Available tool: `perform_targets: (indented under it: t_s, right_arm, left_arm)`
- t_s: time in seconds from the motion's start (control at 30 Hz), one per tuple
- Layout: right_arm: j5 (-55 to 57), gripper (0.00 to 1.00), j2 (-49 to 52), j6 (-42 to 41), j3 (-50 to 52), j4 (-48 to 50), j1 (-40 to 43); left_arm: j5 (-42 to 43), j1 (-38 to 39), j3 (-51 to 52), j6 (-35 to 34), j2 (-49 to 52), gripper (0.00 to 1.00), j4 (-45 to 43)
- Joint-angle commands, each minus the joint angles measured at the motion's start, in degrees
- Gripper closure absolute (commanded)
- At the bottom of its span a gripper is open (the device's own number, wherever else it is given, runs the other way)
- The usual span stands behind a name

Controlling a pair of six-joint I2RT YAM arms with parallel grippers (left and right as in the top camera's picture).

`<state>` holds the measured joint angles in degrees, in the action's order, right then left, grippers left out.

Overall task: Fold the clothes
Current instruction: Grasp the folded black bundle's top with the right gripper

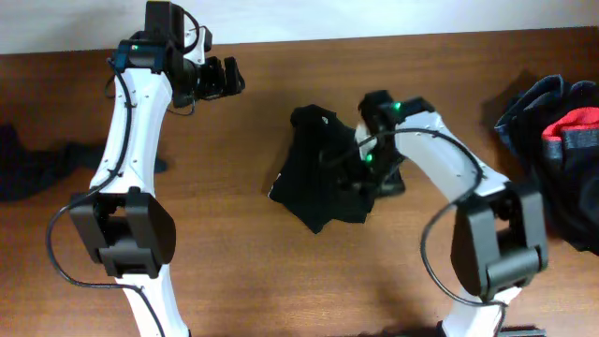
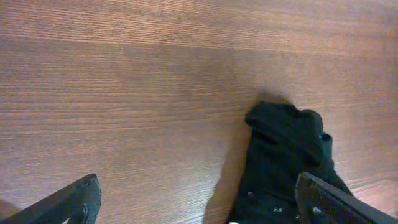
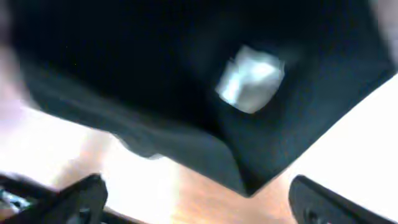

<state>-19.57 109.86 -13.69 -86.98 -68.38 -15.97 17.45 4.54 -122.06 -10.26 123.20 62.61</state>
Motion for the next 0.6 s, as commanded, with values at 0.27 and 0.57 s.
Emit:
perform_targets:
  t_s: [0.27,0.57]
  right_arm:
    - [2.89,0.15,-0.59,-0.26,-7.69,18.1,-0.15]
    - [1.29,0.63,1.53,1.38,-7.69,9.92,-0.26]
  left_arm:
    - [-2.47,-0.04,-0.85,2.27,-2.14,0.01,0.09]
    - [-2.49,-0.04,-0.83,2.27,-2.14,0.01,0.04]
